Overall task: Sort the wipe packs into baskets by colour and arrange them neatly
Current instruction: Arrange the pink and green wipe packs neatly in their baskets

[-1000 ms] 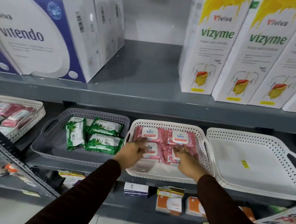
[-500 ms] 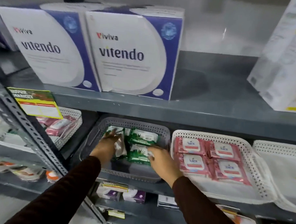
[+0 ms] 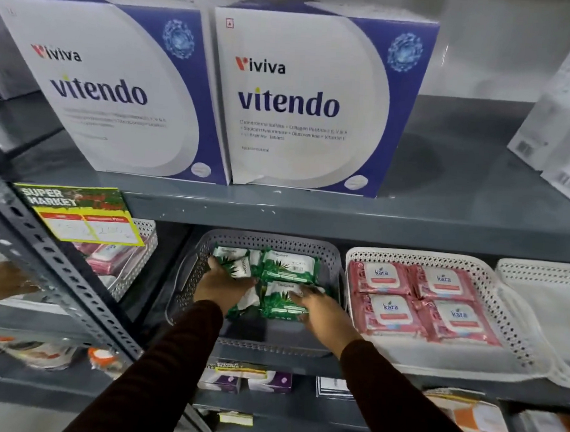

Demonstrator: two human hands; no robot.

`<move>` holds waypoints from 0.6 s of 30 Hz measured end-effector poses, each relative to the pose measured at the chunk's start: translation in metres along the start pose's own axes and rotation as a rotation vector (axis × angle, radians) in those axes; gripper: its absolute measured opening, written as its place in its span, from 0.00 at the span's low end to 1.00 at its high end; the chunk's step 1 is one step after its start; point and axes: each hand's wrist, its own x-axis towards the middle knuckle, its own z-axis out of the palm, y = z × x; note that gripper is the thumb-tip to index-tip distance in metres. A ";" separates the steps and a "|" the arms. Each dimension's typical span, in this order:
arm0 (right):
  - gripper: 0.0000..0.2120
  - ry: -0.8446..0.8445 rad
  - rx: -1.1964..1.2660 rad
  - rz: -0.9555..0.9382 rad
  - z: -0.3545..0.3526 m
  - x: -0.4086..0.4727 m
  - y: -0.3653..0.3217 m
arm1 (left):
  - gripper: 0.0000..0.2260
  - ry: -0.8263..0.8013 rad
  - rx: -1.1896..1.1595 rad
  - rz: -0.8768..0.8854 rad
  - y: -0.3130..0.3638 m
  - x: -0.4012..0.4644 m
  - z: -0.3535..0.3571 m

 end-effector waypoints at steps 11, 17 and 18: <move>0.35 0.033 -0.100 -0.041 0.000 -0.004 -0.002 | 0.23 0.071 0.551 0.069 -0.017 0.003 -0.023; 0.22 0.015 -0.114 -0.049 0.005 0.001 0.002 | 0.30 -0.386 0.312 0.492 -0.036 0.013 -0.019; 0.21 0.017 -0.109 -0.049 0.006 0.001 0.002 | 0.32 -0.435 0.343 0.495 -0.038 0.014 -0.017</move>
